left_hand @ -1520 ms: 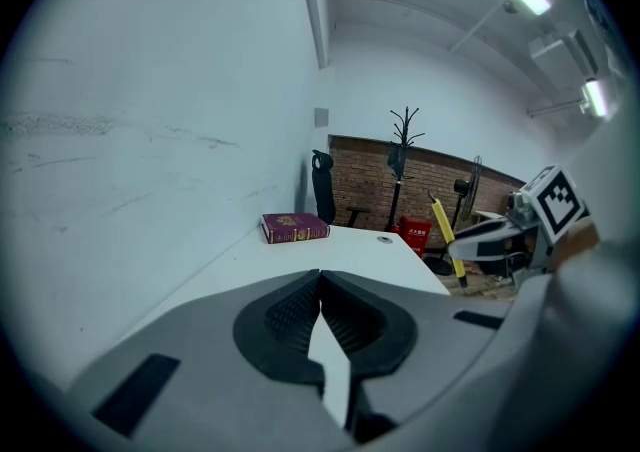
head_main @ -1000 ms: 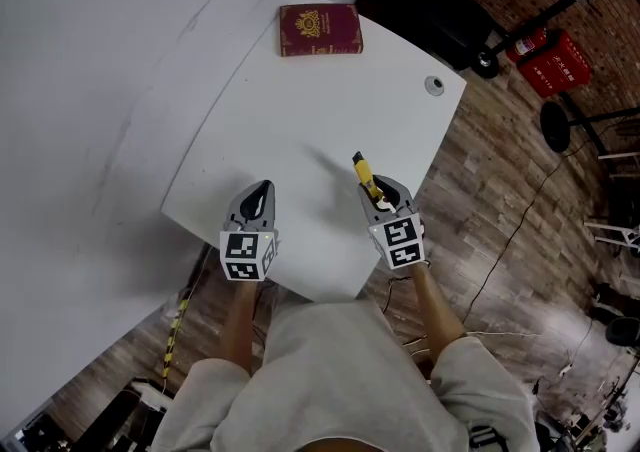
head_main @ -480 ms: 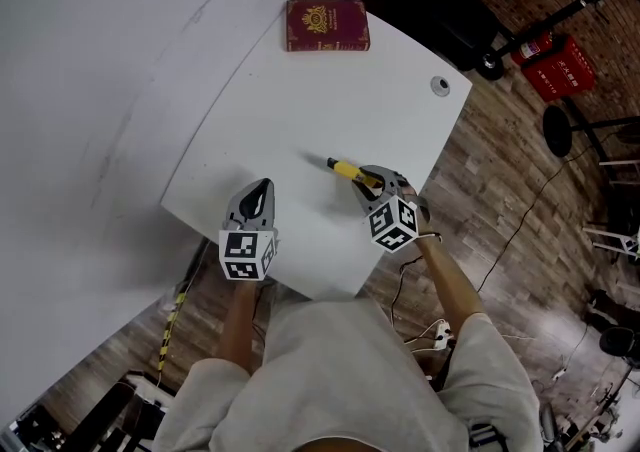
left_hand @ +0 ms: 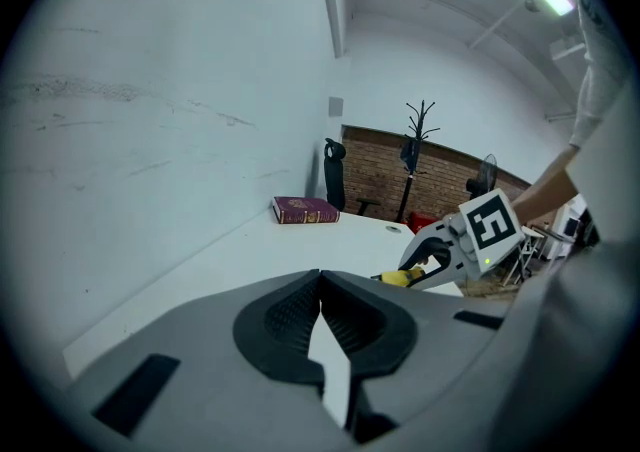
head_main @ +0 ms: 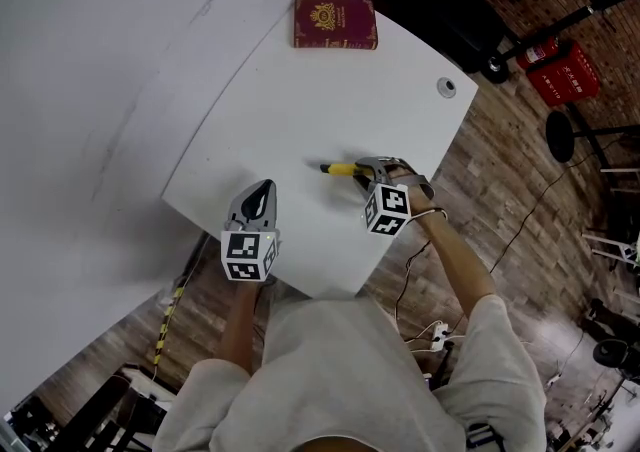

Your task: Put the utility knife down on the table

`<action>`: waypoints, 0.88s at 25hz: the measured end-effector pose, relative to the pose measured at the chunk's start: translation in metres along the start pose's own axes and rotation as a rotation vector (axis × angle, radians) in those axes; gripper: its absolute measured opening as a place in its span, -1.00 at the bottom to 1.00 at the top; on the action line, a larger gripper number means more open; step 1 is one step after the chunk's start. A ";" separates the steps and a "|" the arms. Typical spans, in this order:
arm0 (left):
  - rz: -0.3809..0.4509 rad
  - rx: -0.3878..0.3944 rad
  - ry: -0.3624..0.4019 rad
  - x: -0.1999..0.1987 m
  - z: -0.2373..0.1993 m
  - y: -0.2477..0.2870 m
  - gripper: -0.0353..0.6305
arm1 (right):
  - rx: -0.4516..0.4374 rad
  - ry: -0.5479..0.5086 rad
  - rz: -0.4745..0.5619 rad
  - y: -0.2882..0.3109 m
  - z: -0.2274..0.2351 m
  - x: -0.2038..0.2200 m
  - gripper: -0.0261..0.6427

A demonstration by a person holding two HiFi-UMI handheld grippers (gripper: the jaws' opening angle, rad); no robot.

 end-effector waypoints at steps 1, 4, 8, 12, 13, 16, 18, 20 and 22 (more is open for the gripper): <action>-0.001 -0.002 -0.002 0.001 -0.001 -0.001 -0.88 | -0.014 -0.018 -0.011 0.004 0.000 0.001 -0.60; -0.003 -0.008 -0.006 0.003 -0.003 -0.002 -0.88 | -0.054 -0.049 -0.042 0.015 0.001 0.003 -0.60; -0.007 -0.015 -0.007 0.004 -0.005 -0.004 -0.88 | -0.087 -0.035 -0.076 0.027 0.004 0.007 -0.60; -0.003 -0.031 -0.016 0.005 -0.010 -0.007 -0.88 | -0.105 -0.013 -0.094 0.038 0.008 0.010 -0.60; -0.003 -0.035 -0.017 0.005 -0.012 -0.008 -0.87 | -0.108 -0.006 -0.096 0.039 0.009 0.010 -0.60; -0.004 -0.043 -0.019 0.005 -0.015 -0.010 -0.88 | -0.121 0.000 -0.106 0.044 0.010 0.011 -0.59; -0.003 -0.049 -0.021 0.005 -0.017 -0.010 -0.88 | -0.136 -0.008 -0.117 0.047 0.011 0.013 -0.59; 0.000 -0.053 -0.023 0.005 -0.019 -0.010 -0.88 | -0.149 -0.021 -0.125 0.049 0.012 0.013 -0.59; 0.002 -0.056 -0.024 0.005 -0.020 -0.011 -0.88 | -0.166 -0.029 -0.126 0.050 0.013 0.012 -0.59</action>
Point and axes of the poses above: the fingertips, and each gripper's own axes: y forward along the fingers, z to its right, x out of its underside, the point moved 5 cm from there along -y, backward along the fingers, and after that the axes turned 11 degrees about z, right-handed, at the moved point
